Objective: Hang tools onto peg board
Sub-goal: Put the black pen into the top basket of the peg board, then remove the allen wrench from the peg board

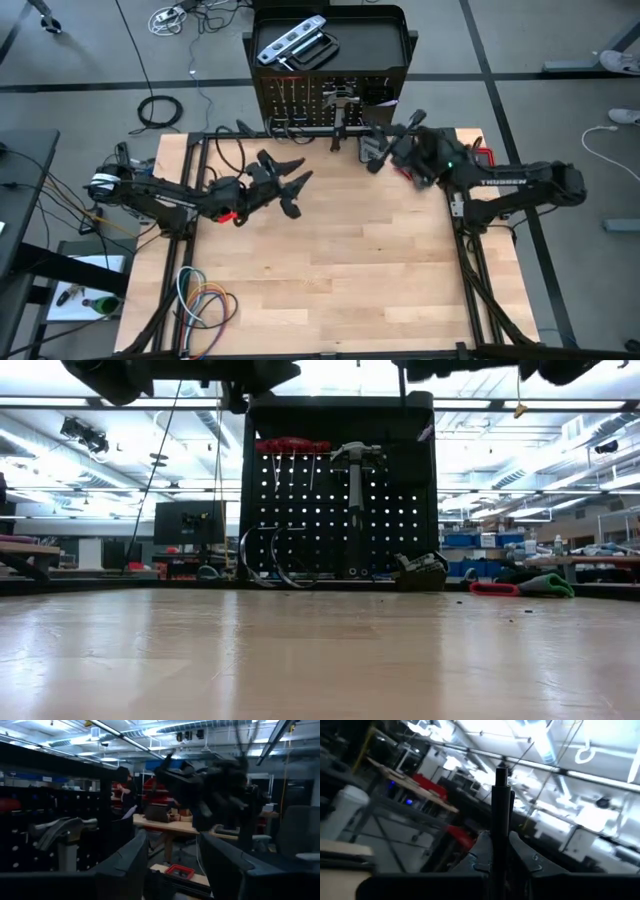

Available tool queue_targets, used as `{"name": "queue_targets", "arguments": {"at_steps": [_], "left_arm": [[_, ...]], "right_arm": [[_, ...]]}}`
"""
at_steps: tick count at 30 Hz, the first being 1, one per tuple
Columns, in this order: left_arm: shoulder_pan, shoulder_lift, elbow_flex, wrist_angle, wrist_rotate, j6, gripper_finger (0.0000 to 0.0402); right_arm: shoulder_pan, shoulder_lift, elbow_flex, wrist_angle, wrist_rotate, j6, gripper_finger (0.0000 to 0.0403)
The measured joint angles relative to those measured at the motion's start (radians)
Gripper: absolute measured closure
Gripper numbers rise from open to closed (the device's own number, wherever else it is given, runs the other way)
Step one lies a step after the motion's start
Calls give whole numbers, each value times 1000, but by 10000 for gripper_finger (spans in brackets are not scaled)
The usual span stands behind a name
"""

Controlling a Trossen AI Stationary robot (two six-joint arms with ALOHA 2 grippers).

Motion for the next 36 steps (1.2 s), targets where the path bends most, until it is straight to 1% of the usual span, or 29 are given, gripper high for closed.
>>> {"name": "queue_targets", "arguments": {"at_steps": [5,8,10,12,14,18,23,25,27,29,32,35,36], "left_arm": [[9,0,0,-58,4,11,223],[19,0,0,-67,4,26,223],[27,0,0,-63,6,27,223],[36,0,0,-59,12,28,223],[43,0,0,-63,12,26,223],[50,0,0,-67,16,17,224],[49,0,0,-76,65,1,224],[49,0,0,-76,71,-1,224],[49,0,0,-76,71,-1,224],[49,0,0,-76,72,-1,224],[49,0,0,-78,103,-1,224],[49,0,0,-89,110,-1,224],[49,-1,5,-114,110,-2,224]], "right_arm": [[-180,12,0,20,-168,5,365],[-280,30,0,21,-220,36,365],[-337,48,0,25,-261,79,365],[-382,75,0,21,-274,147,362],[-419,100,0,-8,-258,231,342],[-459,127,0,-97,-278,315,273],[-448,91,0,-137,-281,349,193],[-428,56,0,-130,-279,336,169],[-405,19,3,-127,-256,307,154],[-375,-22,15,-133,-232,283,145],[-308,-93,28,-133,-226,261,141],[-194,-164,38,-134,-224,271,144],[-146,-187,40,-144,-208,285,146]]}}
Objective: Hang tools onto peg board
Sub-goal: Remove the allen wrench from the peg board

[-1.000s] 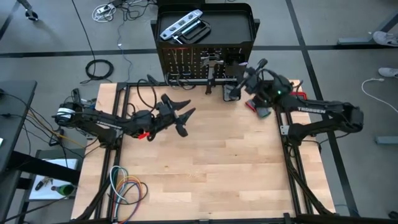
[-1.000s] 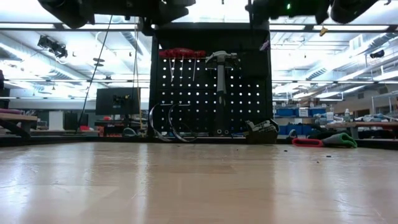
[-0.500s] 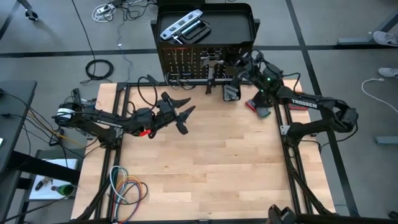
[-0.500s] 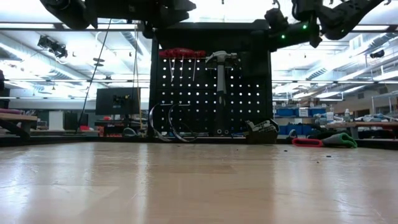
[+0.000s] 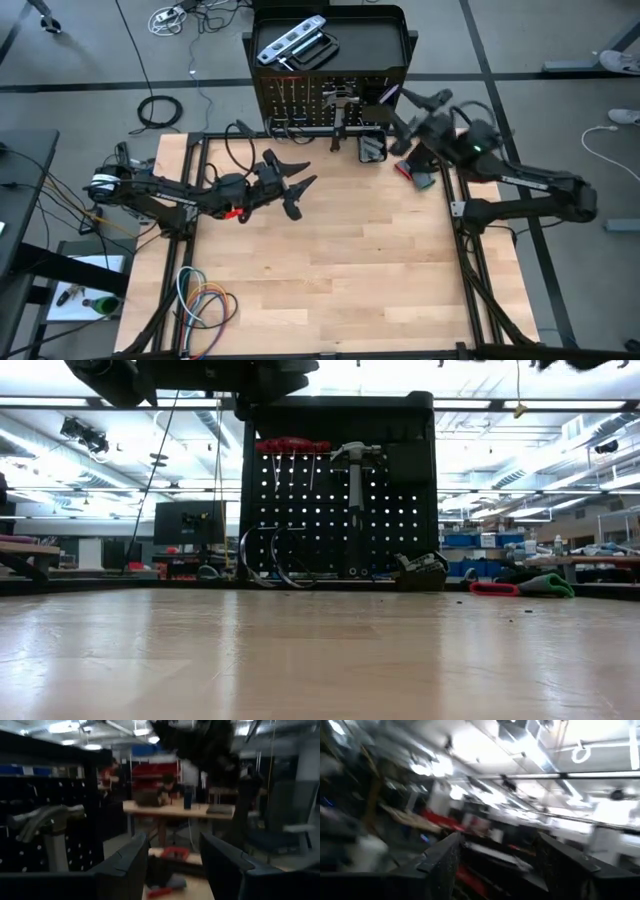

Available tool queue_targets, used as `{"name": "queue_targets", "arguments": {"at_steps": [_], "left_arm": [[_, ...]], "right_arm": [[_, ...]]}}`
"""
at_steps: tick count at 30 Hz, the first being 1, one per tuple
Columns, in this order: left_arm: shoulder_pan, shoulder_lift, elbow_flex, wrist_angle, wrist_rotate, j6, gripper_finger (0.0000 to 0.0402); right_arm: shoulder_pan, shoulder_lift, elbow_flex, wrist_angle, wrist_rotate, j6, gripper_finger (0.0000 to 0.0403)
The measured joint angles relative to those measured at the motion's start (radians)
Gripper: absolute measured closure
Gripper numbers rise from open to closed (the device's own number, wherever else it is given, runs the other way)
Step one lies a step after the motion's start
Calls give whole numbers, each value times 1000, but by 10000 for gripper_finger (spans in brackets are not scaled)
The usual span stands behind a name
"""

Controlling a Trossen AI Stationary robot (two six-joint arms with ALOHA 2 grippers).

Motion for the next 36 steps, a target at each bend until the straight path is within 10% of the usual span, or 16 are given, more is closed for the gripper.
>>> {"name": "queue_targets", "arguments": {"at_steps": [12,26,36], "left_arm": [[0,-42,212,-593,-21,103,225],[10,2,212,-567,-54,51,225],[40,2,212,-552,-91,52,225]], "right_arm": [[508,42,-135,-622,371,744,180],[536,554,-423,526,380,644,190],[484,656,-294,387,265,607,195]]}}
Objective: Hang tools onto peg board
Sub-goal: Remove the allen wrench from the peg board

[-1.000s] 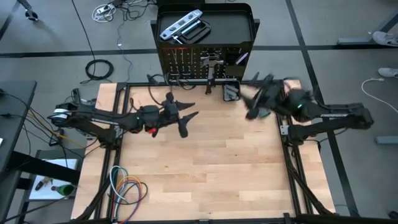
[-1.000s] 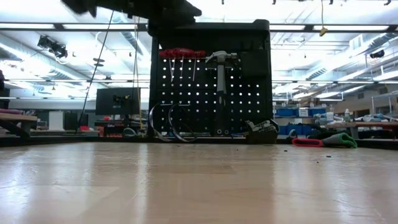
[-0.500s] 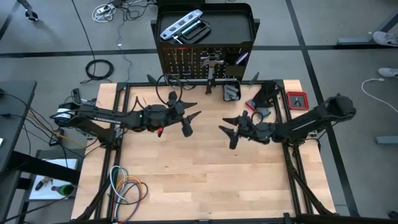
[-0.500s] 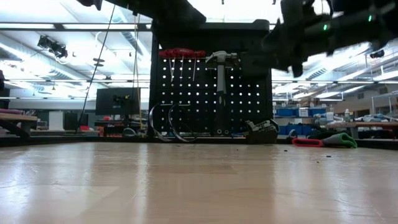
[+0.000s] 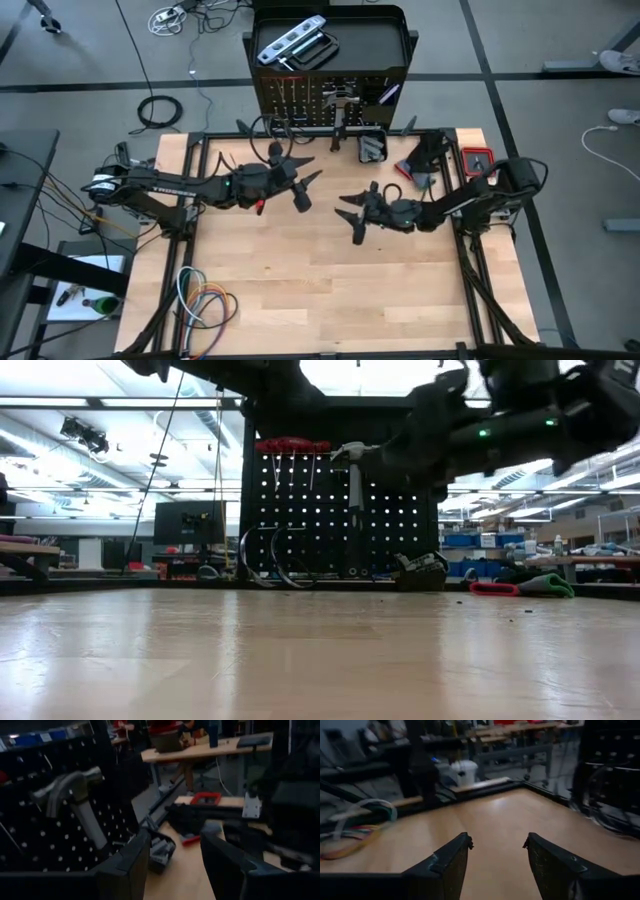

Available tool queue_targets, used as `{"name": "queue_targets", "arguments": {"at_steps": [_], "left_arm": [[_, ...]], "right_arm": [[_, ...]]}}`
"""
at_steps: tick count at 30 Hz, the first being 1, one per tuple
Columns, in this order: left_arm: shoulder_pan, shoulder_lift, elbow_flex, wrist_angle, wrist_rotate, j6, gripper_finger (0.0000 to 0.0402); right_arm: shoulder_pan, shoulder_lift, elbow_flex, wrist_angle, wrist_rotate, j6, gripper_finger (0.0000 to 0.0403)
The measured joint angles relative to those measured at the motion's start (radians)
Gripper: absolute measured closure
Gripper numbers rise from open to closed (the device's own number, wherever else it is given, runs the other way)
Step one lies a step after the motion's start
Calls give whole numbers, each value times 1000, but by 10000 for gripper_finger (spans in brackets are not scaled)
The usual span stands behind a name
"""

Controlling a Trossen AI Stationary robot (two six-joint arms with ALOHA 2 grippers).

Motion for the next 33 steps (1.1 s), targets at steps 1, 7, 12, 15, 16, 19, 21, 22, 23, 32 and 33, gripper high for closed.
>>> {"name": "queue_targets", "arguments": {"at_steps": [1,7,12,15,16,19,21,22,23,32,33], "left_arm": [[1,0,0,-14,0,-4,225],[7,-5,0,-85,-44,-17,226],[21,-59,0,-128,-36,-39,239],[20,-113,-1,-168,-31,-28,249],[23,-128,-2,-171,-35,-23,252],[37,-187,-12,-181,-47,-2,259],[53,-219,-26,-163,-54,2,261],[61,-235,-39,-173,-65,3,261],[69,-242,-51,-178,-80,3,261],[179,-161,-121,-91,-262,-1,262],[192,-132,-122,-64,-254,-1,262]], "right_arm": [[-13,-7,15,-38,18,10,195],[-121,-15,121,-193,134,70,197],[-221,-10,168,-315,62,148,198],[-240,-10,156,-331,-10,214,198],[-234,-10,149,-326,-26,201,198],[-202,-10,124,-329,-9,125,198],[-180,-10,112,-327,36,76,198],[-171,-10,107,-327,62,56,198],[-163,-10,103,-328,83,39,198],[-149,-10,100,-274,116,-8,198],[-151,-10,100,-267,116,-8,198]]}}
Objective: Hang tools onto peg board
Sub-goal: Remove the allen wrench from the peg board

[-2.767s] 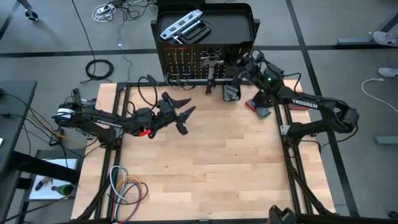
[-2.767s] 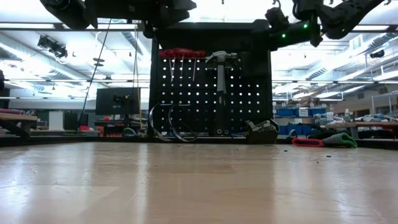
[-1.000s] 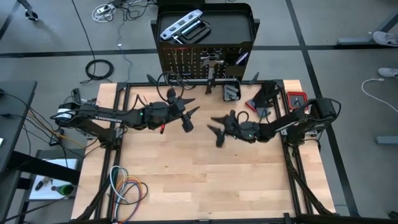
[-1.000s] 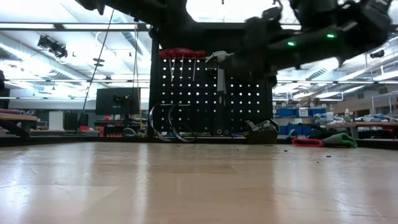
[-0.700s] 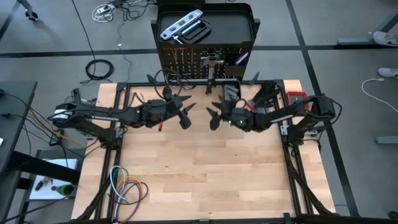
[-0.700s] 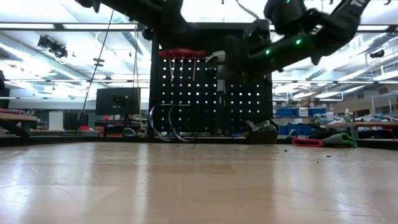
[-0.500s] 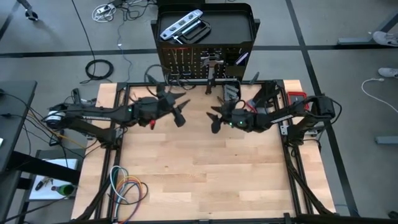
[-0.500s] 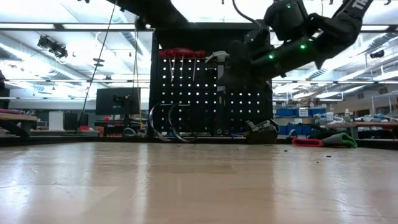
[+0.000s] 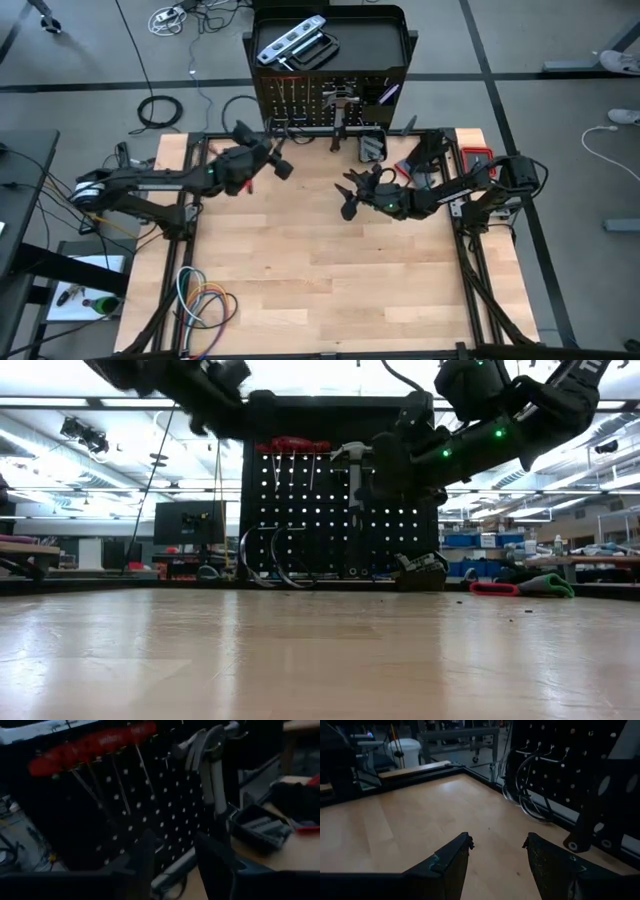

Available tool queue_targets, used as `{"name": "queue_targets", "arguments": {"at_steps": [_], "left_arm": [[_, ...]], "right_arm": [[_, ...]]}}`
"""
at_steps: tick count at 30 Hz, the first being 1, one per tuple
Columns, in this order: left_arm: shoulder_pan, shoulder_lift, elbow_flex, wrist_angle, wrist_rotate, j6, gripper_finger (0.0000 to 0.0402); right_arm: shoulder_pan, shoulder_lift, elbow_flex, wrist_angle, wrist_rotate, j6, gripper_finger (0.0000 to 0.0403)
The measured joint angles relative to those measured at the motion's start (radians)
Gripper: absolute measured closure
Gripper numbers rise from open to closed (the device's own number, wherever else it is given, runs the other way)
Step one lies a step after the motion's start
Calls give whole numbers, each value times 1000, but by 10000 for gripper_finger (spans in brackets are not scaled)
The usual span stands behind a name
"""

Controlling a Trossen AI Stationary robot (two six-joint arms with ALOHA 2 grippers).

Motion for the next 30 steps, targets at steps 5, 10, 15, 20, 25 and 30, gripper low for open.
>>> {"name": "queue_targets", "arguments": {"at_steps": [5,10,15,20,25,30], "left_arm": [[48,137,-8,89,28,84,262],[86,216,16,125,36,189,262],[122,258,22,284,20,235,262],[141,344,22,637,61,429,264],[150,487,22,1059,53,492,269],[159,627,62,1239,56,551,270]], "right_arm": [[0,0,-1,6,-13,0,198],[9,0,-1,10,-40,-24,198],[9,0,-1,28,-46,-20,198],[12,0,0,31,-60,-19,198],[13,0,0,30,-62,-35,198],[12,0,0,30,-62,-45,198]]}}
